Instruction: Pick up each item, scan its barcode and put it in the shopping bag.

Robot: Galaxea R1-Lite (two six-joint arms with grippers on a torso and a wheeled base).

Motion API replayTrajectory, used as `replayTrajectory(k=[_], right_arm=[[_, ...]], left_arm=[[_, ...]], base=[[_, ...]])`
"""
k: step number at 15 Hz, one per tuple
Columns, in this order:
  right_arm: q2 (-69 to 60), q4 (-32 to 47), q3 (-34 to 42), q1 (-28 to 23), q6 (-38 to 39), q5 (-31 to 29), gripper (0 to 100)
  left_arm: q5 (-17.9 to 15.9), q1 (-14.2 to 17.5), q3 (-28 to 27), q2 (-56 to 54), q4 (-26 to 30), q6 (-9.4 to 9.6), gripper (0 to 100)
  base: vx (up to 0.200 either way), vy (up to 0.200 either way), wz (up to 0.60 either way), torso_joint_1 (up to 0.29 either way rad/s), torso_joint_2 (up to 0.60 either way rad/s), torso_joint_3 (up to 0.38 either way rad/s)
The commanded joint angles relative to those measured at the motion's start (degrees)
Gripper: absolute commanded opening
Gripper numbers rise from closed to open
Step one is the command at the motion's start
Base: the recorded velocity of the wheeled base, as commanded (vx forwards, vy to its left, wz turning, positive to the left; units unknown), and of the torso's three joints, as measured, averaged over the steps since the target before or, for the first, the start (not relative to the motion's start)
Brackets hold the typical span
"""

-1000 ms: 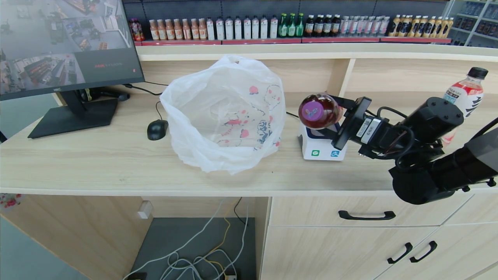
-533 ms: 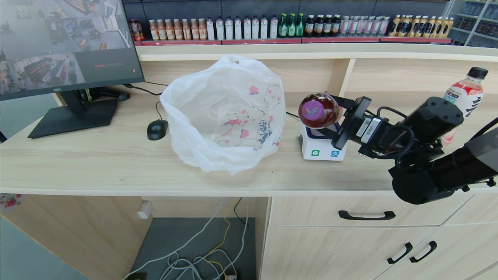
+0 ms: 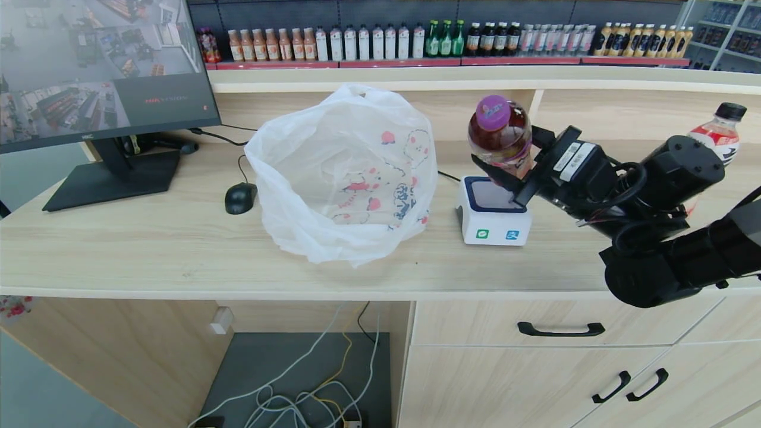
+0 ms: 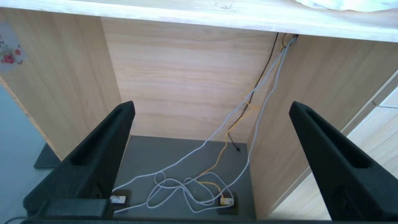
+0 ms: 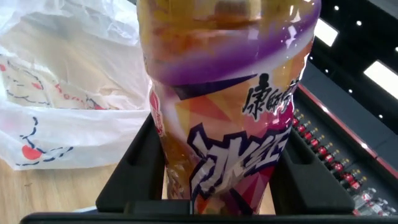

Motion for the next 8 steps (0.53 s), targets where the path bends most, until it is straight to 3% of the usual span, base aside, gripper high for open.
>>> replayTrajectory(k=[1,3,6,8], right_arm=[[-3.09,-0.13,-0.32,0.25,2.87,-2.32,0],[-5.37,0.49,0.3,1.56,6.21,-3.11,0],[-9.77,0.49,3.11,5.34,15.18,-15.5,0],[-11.88,0.05,5.22,4.9,19.93,-19.02,0]], left_arm=[[0.01,0.0,0.0,-0.02,-0.01,-0.01,100],[0.01,0.0,0.0,-0.02,-0.01,0.07,100],[0.01,-0.09,0.0,-0.02,-0.01,0.25,100],[0.01,-0.09,0.0,-0.02,-0.01,0.16,100]], base=[[0.0,0.0,0.0,0.0,0.0,0.0],[0.0,0.0,0.0,0.0,0.0,0.0],[0.0,0.0,0.0,0.0,0.0,0.0],[0.0,0.0,0.0,0.0,0.0,0.0]])
